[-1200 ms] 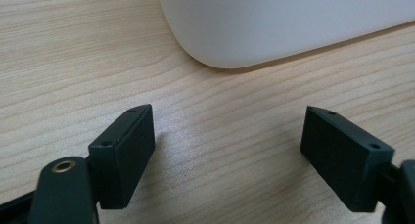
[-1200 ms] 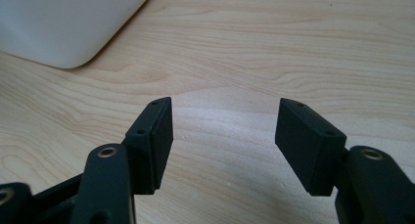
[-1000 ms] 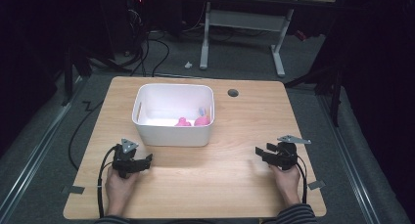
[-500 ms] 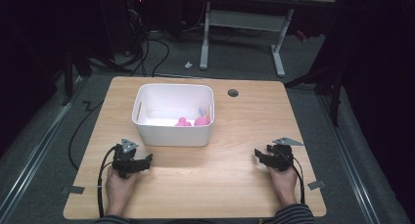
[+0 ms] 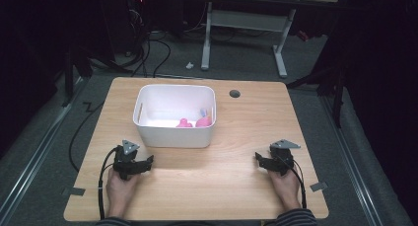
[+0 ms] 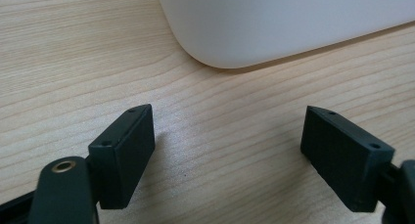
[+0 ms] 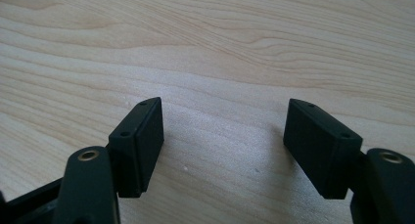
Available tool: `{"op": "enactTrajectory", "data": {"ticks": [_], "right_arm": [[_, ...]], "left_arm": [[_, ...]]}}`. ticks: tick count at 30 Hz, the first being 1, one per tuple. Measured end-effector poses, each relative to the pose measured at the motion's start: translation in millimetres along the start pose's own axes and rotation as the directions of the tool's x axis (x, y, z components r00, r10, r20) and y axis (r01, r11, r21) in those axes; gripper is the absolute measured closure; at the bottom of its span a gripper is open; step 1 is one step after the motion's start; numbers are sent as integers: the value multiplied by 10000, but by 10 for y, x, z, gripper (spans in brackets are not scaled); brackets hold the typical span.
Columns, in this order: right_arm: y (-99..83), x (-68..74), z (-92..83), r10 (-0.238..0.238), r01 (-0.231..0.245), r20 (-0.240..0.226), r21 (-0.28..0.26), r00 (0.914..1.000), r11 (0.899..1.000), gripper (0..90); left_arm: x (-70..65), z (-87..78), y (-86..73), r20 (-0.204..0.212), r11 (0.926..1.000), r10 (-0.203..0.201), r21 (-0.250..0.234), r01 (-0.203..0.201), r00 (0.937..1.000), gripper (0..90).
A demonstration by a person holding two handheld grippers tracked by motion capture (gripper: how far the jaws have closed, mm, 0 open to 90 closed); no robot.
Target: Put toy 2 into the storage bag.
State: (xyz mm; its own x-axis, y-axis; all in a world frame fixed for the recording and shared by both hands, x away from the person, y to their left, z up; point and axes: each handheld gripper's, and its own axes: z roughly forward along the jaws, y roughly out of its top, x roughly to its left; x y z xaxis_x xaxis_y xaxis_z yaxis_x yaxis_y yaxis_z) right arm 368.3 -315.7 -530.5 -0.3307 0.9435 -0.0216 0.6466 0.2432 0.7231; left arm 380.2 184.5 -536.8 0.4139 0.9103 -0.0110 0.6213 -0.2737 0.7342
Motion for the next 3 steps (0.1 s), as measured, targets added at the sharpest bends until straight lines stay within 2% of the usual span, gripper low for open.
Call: {"op": "enactTrajectory", "data": {"ticks": [3], "right_arm": [[-2,9,-3,2,-2,50,1,10000,10000,310]], "left_arm": [[0,0,0,0,10000,-3,-1,3,10000,206]]}}
